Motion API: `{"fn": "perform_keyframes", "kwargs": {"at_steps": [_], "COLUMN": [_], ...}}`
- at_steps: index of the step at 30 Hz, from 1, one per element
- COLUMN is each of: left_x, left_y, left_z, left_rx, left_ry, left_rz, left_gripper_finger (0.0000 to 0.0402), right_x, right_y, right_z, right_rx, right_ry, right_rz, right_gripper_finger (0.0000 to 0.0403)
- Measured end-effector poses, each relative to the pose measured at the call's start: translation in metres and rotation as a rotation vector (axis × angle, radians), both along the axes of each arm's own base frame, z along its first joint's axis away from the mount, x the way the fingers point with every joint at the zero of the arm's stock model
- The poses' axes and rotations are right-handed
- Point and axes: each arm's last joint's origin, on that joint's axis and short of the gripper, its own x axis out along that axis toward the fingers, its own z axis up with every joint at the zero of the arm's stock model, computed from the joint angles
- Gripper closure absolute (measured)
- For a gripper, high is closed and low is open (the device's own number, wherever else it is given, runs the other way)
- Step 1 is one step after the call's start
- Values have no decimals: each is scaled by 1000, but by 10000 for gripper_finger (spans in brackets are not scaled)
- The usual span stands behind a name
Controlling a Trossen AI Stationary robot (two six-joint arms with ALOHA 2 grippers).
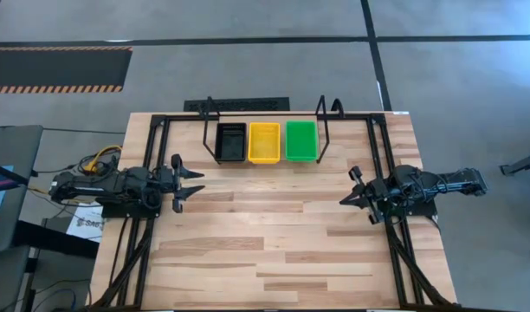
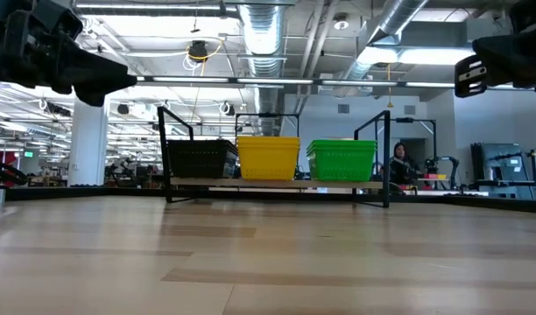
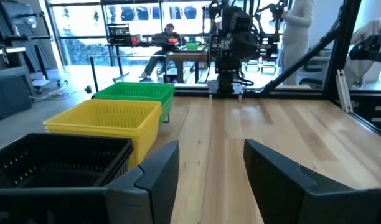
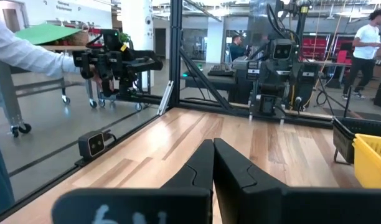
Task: Stack baskets on shelf by color
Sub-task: Return to Home Position
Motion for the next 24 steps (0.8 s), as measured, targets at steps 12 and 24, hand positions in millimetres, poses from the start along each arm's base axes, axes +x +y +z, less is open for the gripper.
{"fn": "perform_keyframes", "kwargs": {"at_steps": [12,24], "left_x": [0,0], "left_y": [0,0], "left_z": [0,0], "left_rx": [46,46], "left_ry": [6,7], "left_rz": [0,0], "left_gripper_finger": [233,233], "right_x": [0,0], "right_y": [0,0], "right_z": [-2,-2], "right_rx": [-1,-1], "right_ry": [21,24], "right_rz": [-1,-1], "right_gripper_finger": [375,375]}}
